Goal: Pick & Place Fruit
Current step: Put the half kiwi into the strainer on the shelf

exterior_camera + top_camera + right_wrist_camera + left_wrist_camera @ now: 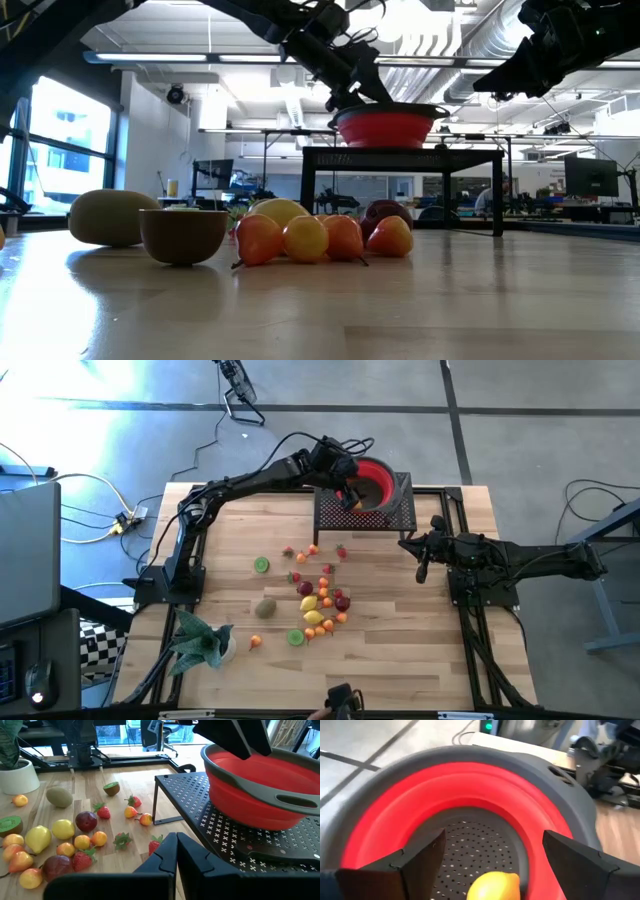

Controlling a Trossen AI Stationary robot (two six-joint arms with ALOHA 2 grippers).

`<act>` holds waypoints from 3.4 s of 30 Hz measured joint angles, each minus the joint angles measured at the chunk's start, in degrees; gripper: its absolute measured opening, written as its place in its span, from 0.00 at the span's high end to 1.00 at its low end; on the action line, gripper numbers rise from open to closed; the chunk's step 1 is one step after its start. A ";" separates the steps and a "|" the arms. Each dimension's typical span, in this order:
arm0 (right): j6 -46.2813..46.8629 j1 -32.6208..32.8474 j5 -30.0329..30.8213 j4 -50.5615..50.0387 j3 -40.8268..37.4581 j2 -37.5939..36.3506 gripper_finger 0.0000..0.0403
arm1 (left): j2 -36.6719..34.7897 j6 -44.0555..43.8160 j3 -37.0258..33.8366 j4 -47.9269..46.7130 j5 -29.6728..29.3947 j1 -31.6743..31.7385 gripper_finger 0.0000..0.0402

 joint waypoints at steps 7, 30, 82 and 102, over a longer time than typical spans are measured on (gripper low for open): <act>0.00 0.01 0.00 0.00 0.00 0.00 0.99 | 0.00 0.12 0.00 -0.42 0.49 0.07 0.18; 0.02 0.01 0.00 0.01 0.00 0.00 0.99 | -0.22 0.00 0.00 -0.17 0.64 0.07 0.18; -0.44 0.02 0.00 0.04 0.00 0.00 0.99 | -4.53 3.24 -6.88 5.20 0.76 -5.59 0.18; -0.92 0.00 -0.02 -0.33 0.00 0.02 0.99 | -26.98 1.66 -40.70 22.93 -3.40 -8.88 0.18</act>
